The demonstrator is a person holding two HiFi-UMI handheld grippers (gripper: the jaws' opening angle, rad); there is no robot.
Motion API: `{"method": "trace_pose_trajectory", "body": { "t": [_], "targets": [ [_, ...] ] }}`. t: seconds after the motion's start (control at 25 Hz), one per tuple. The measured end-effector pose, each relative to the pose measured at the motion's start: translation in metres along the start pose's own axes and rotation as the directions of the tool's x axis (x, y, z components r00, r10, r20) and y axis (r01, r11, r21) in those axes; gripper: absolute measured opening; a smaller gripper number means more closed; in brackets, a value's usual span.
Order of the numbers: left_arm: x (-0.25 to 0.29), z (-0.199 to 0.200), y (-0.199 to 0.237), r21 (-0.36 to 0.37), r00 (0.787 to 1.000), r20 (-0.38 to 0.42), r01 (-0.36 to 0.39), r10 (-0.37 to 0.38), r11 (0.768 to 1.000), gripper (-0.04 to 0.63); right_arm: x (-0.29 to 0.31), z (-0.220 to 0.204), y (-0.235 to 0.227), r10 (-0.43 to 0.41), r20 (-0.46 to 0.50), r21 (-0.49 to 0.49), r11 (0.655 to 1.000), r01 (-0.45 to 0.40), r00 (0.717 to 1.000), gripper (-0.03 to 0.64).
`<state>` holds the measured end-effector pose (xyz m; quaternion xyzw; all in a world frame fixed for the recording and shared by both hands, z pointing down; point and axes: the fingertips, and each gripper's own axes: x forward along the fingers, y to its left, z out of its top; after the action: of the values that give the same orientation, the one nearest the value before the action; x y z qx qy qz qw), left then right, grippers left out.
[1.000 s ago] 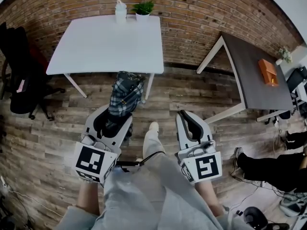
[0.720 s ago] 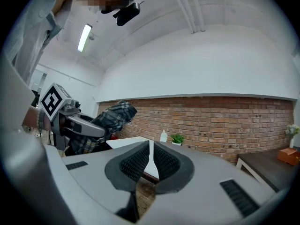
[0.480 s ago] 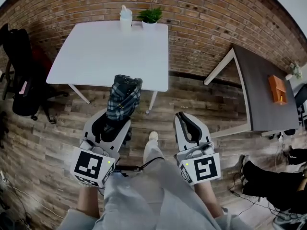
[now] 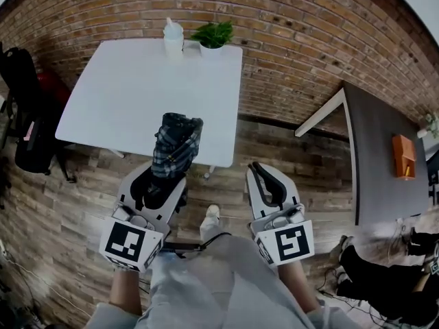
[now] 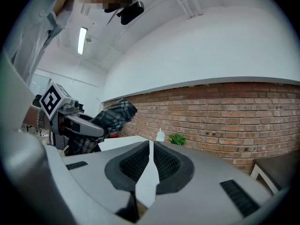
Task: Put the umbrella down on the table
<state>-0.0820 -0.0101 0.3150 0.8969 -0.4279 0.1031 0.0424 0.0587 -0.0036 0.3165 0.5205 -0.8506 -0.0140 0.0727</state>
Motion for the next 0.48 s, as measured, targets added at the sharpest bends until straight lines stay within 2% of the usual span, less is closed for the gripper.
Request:
{"method": "trace_pose_trajectory", "body": {
  "t": [0.24, 0.48],
  "targets": [
    [0.072, 0.016, 0.013, -0.012, 1.0, -0.016, -0.026, 0.026, 1.0, 0.229, 0.044, -0.001, -0.062, 0.034, 0.001, 0.003, 0.999, -0.034, 0.999, 0.057],
    [0.112, 0.029, 0.025, -0.012, 0.998, -0.035, -0.055, 0.055, 0.998, 0.229, 0.074, 0.002, -0.096, 0.062, 0.002, 0.008, 0.998, -0.062, 0.998, 0.057]
  ]
}}
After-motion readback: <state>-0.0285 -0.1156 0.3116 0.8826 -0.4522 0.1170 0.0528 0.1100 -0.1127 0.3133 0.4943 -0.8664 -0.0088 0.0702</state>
